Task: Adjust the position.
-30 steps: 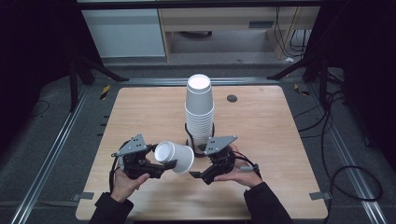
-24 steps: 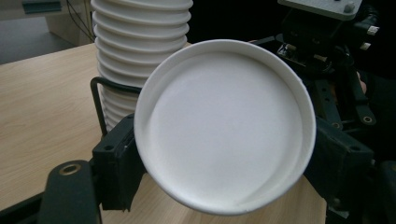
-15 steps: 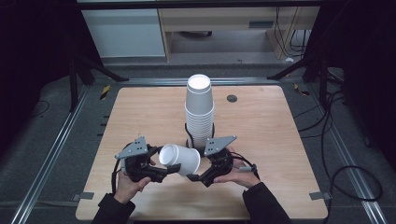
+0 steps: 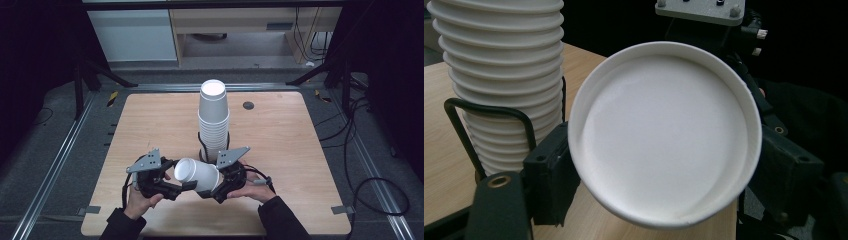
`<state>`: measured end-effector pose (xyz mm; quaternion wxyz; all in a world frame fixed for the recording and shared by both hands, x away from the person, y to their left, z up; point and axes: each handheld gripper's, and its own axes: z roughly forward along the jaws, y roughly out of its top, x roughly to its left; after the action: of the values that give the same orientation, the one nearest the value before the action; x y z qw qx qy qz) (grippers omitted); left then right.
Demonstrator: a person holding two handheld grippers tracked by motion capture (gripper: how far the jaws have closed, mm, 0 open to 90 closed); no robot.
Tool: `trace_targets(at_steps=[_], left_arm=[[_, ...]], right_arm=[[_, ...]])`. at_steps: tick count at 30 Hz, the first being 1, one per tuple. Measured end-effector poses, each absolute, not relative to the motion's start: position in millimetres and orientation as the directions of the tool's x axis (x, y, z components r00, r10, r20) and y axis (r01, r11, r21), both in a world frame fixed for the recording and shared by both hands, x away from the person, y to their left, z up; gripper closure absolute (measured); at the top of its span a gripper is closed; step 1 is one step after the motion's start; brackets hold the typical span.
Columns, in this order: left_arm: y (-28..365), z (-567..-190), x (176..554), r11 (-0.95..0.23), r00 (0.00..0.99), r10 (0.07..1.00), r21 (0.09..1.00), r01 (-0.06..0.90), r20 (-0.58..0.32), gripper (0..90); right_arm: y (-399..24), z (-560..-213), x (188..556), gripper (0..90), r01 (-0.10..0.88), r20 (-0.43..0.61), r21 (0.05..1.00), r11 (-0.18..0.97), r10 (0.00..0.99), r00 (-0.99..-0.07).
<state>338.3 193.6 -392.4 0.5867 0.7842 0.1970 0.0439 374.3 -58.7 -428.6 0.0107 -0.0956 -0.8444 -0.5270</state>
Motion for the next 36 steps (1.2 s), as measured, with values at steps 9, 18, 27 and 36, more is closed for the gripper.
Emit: trace_targets(at_steps=[9,18,27,36], left_arm=[[191,-394,338,-0.246,0.922,0.353,0.935,0.257,-0.160,22.0],[190,-396,340,-0.254,0.924,0.344,0.930,0.265,-0.169,22.0],[191,-395,341,-0.247,0.921,0.344,0.929,0.276,-0.182,21.6],[200,-387,340,-0.243,0.915,0.370,0.935,0.260,-0.158,16.9]], right_arm=[[-56,-430,373,4.3,0.169,0.116,0.889,0.426,0.148,-0.982],[-55,-430,373,7.7,0.161,0.111,0.887,0.433,0.139,-0.984],[-57,-431,374,8.7,0.171,0.122,0.883,0.438,0.138,-0.983],[-65,-429,376,8.7,0.172,0.106,0.878,0.447,0.167,-0.980]])
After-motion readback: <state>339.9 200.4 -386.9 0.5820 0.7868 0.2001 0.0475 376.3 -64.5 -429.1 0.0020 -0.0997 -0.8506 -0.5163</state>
